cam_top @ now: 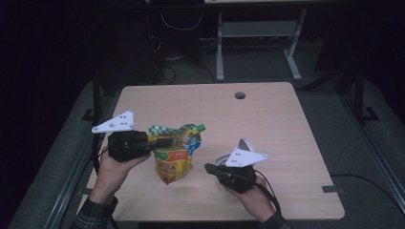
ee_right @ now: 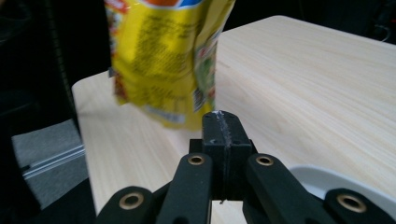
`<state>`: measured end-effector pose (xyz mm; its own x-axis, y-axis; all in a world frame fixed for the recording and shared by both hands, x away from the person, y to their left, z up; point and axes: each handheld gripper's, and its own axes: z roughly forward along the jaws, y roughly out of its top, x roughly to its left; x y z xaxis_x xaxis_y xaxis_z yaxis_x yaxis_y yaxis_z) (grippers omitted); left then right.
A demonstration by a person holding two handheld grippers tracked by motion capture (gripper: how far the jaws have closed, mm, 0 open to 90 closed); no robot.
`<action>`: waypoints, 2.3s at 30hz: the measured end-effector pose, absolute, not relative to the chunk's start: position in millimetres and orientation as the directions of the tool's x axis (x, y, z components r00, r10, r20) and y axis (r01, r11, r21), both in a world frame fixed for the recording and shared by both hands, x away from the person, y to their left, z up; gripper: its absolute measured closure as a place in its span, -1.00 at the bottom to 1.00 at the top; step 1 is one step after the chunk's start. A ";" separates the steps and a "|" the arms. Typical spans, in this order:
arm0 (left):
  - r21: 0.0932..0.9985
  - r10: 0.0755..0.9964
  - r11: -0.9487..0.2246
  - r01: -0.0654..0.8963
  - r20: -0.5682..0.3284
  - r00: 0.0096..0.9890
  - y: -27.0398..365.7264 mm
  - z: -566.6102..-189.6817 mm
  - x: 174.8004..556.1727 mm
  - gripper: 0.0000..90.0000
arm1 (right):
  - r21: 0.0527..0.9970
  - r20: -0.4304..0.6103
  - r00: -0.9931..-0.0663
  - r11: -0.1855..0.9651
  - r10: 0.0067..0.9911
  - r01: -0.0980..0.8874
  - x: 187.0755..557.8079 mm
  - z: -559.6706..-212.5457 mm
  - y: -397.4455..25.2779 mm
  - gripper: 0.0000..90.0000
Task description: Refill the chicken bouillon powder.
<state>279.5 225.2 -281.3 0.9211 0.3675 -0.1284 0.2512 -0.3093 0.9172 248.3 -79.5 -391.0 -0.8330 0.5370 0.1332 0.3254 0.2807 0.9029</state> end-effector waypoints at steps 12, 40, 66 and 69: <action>0.914 0.349 -0.312 0.261 -0.145 0.926 216.0 -276.1 268.8 1.00 | 0.919 0.105 -0.814 0.257 0.571 0.300 250.1 -393.4 -52.2 1.00; 0.867 0.201 -0.421 0.265 -0.196 0.960 201.0 -265.1 305.8 1.00 | 0.939 0.025 -0.799 0.260 0.601 0.225 241.4 -403.4 -23.0 1.00; 0.788 0.231 -0.534 0.307 -0.213 0.949 161.6 -257.7 315.5 1.00 | 0.952 -0.054 -0.787 0.270 0.614 0.146 233.8 -412.5 -3.5 1.00; 0.777 0.256 -0.542 0.321 -0.212 0.943 155.6 -257.3 314.7 1.00 | 0.954 -0.057 -0.788 0.267 0.612 0.138 233.8 -413.7 -2.0 1.00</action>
